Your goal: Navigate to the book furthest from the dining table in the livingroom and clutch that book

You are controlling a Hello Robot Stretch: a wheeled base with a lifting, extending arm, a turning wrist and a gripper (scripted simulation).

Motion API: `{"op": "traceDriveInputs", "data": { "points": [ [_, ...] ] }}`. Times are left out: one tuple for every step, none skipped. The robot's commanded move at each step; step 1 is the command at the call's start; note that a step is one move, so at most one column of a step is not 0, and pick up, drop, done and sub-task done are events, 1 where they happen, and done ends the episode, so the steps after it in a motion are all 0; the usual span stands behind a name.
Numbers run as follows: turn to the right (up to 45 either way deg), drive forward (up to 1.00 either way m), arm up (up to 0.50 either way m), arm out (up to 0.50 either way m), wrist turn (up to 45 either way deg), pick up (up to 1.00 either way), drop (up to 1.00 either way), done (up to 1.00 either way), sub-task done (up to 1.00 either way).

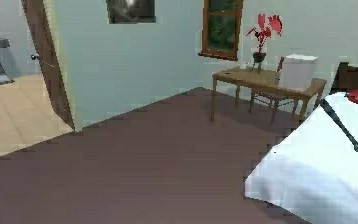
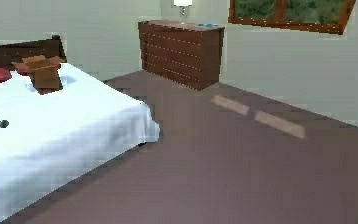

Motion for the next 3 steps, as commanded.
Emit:
{"op": "traceDriveInputs", "data": {
  "points": [
    [39.0,0.00,0.00,0.00,0.0,0.00,0.00,0.00,0.00],
    [0.0,0.10,0.00,0.00,0.0,0.00,0.00,0.00,0.00],
    [-45.0,0.00,0.00,0.00,0.0,0.00,0.00,0.00,0.00]
  ]
}}
